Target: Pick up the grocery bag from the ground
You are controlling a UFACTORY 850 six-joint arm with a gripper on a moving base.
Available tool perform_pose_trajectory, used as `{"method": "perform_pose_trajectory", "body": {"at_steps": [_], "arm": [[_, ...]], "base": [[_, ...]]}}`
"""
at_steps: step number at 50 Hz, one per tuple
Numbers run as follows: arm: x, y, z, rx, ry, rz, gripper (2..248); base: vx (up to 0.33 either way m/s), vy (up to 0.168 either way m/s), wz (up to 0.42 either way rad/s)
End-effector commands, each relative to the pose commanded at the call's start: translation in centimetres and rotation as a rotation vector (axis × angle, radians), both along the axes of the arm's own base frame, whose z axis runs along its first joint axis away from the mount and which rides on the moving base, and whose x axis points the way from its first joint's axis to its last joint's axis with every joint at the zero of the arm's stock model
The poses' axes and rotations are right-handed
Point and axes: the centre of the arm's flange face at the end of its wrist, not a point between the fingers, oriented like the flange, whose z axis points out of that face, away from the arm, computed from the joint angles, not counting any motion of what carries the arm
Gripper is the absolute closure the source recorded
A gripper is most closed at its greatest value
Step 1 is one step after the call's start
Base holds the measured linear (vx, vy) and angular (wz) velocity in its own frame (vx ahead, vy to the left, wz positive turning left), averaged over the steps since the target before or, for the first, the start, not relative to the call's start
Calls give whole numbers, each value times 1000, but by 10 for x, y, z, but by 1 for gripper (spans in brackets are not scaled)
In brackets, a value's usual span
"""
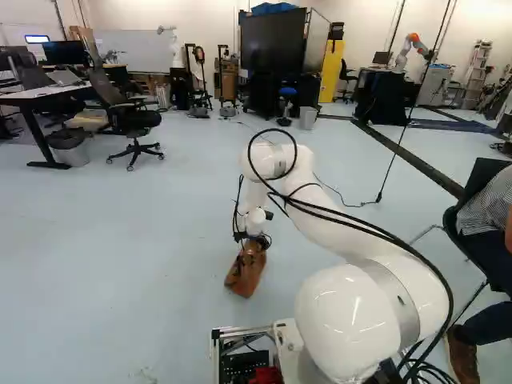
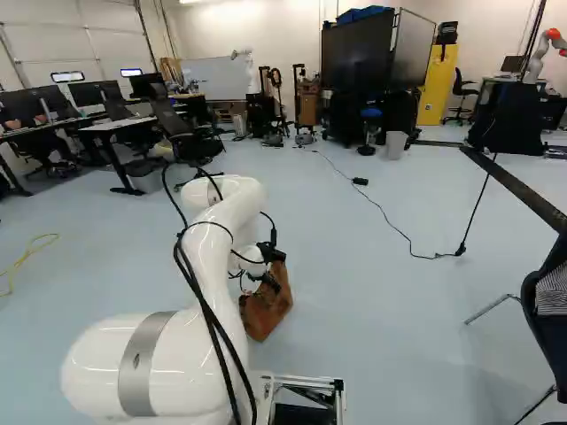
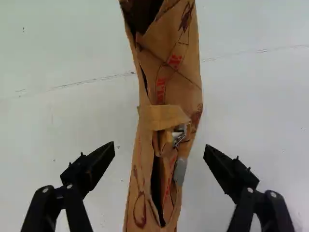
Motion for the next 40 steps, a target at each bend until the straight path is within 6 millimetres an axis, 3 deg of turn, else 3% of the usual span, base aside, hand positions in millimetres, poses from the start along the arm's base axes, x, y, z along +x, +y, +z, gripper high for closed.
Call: {"method": "perform_pose_trajectory", "body": {"at_steps": [27,28,33,34,38,39,40], "arm": [[0,0,-38,-1,4,0,3],[0,0,-39,-1,4,0,24],[0,0,-40,-1,4,0,24],[0,0,-40,-1,4,0,63],[0,0,-41,-1,4,0,63],[0,0,-41,-1,4,0,102],[0,0,-41,-1,4,0,102]], "base": [[0,0,0],[0,0,0],[0,0,0],[0,0,0],[0,0,0],[0,0,0],[0,0,0]]}}
